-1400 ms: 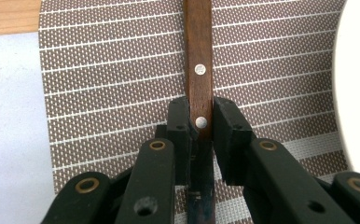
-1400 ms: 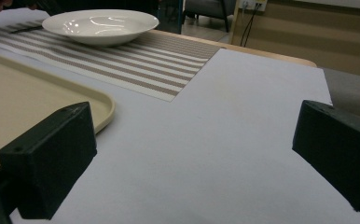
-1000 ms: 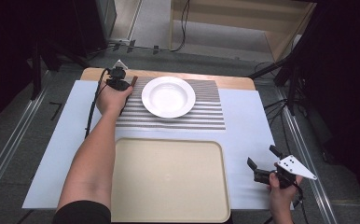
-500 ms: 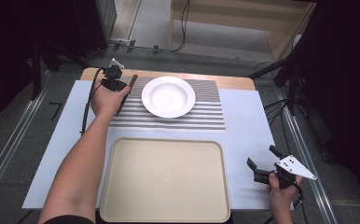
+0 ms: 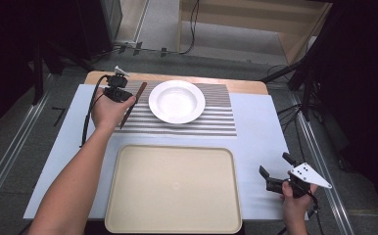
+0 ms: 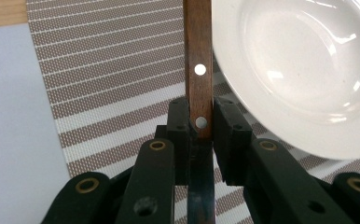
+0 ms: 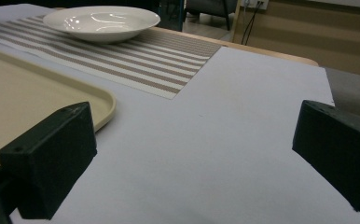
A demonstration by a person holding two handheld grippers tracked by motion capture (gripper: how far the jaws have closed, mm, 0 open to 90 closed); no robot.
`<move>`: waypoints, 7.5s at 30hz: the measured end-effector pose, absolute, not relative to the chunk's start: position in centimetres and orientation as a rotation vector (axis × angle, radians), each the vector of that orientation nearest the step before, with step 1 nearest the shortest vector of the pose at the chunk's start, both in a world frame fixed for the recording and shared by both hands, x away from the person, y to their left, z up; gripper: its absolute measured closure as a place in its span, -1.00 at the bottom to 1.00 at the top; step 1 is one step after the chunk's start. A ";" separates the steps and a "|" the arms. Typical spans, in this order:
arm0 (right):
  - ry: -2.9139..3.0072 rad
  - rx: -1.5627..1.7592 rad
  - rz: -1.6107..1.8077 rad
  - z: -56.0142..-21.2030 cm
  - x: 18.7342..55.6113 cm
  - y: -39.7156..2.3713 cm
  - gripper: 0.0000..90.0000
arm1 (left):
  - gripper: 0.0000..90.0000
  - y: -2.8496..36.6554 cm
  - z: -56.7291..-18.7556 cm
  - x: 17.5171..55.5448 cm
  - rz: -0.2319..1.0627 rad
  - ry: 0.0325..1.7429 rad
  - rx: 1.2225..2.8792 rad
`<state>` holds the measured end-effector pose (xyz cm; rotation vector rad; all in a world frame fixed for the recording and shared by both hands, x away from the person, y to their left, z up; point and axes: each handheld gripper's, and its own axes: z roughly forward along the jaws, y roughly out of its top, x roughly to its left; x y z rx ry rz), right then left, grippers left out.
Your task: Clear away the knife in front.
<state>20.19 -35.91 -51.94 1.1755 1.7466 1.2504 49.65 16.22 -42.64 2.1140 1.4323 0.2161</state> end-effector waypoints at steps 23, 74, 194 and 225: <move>1.749 1.176 1.249 -52.0 20.3 -35.8 -1.00 | 0.71 16.0 -40.9 42.9 0.229 1.253 2.135; 1.753 1.176 1.241 -51.9 20.3 -35.8 -1.00 | 0.71 16.5 -45.0 28.7 0.146 1.122 2.125; 1.759 1.175 1.229 -52.0 20.4 -35.8 -1.00 | -1.00 31.0 -47.3 26.7 0.415 1.045 1.752; 1.763 1.175 1.229 -52.0 20.4 -35.8 -1.00 | -1.00 35.4 -48.0 26.3 0.514 1.095 1.632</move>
